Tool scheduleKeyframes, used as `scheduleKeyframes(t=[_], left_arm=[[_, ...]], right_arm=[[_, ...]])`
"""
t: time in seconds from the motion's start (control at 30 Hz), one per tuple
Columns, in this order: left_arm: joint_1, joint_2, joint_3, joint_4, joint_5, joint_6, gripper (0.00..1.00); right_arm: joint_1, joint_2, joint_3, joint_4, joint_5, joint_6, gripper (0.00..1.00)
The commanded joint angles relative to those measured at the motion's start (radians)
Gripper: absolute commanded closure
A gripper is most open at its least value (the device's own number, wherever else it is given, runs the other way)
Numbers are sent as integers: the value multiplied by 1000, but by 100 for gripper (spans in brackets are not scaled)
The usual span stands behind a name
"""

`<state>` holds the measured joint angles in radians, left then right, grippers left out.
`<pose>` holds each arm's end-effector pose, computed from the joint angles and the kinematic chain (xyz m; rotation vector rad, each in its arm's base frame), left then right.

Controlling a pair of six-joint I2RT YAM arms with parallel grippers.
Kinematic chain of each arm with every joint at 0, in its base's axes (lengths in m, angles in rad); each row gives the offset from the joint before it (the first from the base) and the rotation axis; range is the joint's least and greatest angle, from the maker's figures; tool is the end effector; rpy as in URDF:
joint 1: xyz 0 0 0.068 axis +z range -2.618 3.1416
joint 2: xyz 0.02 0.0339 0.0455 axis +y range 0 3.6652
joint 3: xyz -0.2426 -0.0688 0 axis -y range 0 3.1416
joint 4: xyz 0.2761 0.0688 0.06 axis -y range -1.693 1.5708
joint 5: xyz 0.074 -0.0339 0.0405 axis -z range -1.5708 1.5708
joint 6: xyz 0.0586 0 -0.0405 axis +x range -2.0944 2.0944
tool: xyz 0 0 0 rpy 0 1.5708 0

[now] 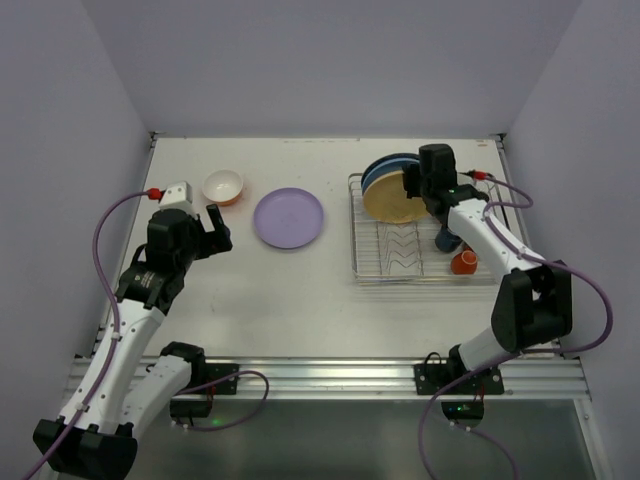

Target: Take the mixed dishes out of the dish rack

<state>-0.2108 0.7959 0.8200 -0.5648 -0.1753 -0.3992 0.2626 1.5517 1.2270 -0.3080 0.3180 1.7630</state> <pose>0.2346 -0.0398 0.2857 -0.3022 2.0857 -0.1813 0.3918 0.0863 0.2482 1.6861 1.5380 0.7848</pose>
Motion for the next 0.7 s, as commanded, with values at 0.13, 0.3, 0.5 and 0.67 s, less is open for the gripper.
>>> scheduleKeyframes(t=[0.13,0.3,0.5,0.67], left_arm=[[-4,-21,2,16,-13,26,0],[-4,-38,2,16,-27,23,0],[-4,-49,4,13,-32,22,0],[-4,-72,1,16,-39,20,0]], right_arm=[[-6,-97,-104,76,10,-16,100],[-5,-130,-126,133,9,-51,100],[-6,-179,-181,279,0,-106,100],[-5,-214,-178,300,3,-134,100]])
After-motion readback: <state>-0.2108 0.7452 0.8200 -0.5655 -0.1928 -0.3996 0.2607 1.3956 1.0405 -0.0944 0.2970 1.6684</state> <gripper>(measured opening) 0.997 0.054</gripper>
